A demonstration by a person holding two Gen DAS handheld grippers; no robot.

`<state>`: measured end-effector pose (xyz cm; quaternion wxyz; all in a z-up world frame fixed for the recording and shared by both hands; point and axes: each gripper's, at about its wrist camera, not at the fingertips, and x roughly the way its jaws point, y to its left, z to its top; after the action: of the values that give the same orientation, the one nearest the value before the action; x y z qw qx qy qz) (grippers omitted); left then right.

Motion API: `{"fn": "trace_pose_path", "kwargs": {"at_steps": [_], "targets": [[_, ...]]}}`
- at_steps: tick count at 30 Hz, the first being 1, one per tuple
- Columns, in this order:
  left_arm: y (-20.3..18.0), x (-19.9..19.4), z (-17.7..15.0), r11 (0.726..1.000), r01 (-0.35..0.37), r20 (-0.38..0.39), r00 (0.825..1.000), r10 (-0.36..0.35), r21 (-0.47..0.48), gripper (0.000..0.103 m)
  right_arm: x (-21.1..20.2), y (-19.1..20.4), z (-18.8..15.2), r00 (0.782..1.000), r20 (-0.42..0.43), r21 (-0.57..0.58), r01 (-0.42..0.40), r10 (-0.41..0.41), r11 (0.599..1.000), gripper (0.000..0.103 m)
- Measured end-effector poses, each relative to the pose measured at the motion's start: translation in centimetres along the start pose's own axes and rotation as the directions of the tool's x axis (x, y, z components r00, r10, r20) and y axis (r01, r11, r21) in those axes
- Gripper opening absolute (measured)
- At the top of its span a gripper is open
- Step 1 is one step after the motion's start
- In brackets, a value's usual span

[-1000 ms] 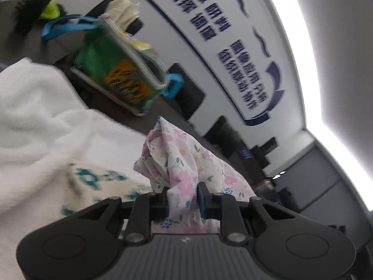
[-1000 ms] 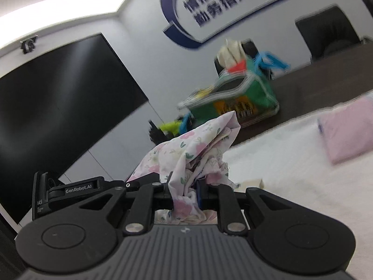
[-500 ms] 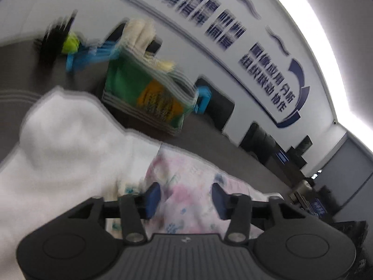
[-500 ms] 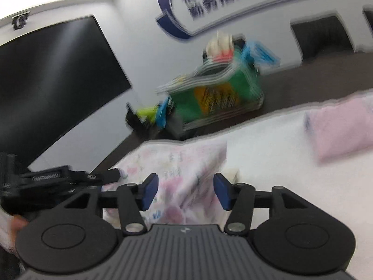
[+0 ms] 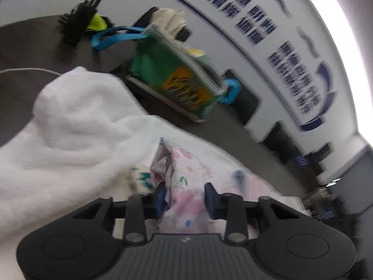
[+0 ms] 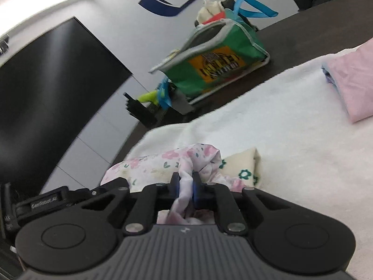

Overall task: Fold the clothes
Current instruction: 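Carry the folded dress with both grippers onto the cream flowered pillow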

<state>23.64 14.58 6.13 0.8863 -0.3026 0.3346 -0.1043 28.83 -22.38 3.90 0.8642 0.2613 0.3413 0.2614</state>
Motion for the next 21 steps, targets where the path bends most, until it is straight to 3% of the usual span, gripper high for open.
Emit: {"fn": "trace_pose_path", "kwargs": {"at_steps": [1, 3, 7, 11, 13, 16, 17, 21], "targets": [[0.1, 0.4, 0.0, 1.0, -0.018, 0.002, 1.0, 0.018, 0.001, 0.05, -0.3, 0.4, 0.0, 1.0, 0.016, -0.036, 0.026, -0.025, 0.999, 0.017], [0.0, -0.7, 0.2, 1.0, 0.025, 0.06, 0.998, -0.025, 0.001, 0.049, -1.2, 1.4, -0.1, 0.995, 0.06, -0.117, 0.082, -0.076, 0.99, 0.033], [-1.3, -4.1, 0.0, 0.995, 0.049, 0.253, 0.965, -0.07, 0.089, 0.051, -3.9, 4.8, -0.5, 0.962, 0.229, -0.326, 0.221, -0.15, 0.919, 0.034], [-3.4, -3.5, -1.1, 0.985, 0.016, 0.272, 0.96, -0.064, 0.174, 0.049, -3.1, 6.3, -0.7, 0.959, 0.253, -0.354, 0.212, -0.124, 0.911, 0.03], [-3.6, -2.3, -2.0, 0.978, -0.015, 0.239, 0.97, -0.036, 0.21, 0.049, -2.2, 6.6, -1.1, 0.962, 0.248, -0.363, 0.205, -0.118, 0.909, 0.03], [-4.0, 0.3, -3.4, 0.956, -0.091, 0.148, 0.988, 0.05, 0.278, 0.046, 0.5, 5.7, -2.8, 0.952, 0.197, -0.4, 0.296, -0.234, 0.868, 0.03], [-4.2, 0.3, -3.7, 0.95, -0.096, 0.155, 0.987, 0.051, 0.297, 0.046, 1.0, 5.4, -3.4, 0.948, 0.189, -0.406, 0.315, -0.258, 0.858, 0.03], [-6.2, -3.6, -3.8, 0.951, -0.068, 0.232, 0.973, -0.003, 0.3, 0.051, -2.3, 6.5, -3.7, 0.94, 0.276, -0.394, 0.302, -0.202, 0.868, 0.031]]}}
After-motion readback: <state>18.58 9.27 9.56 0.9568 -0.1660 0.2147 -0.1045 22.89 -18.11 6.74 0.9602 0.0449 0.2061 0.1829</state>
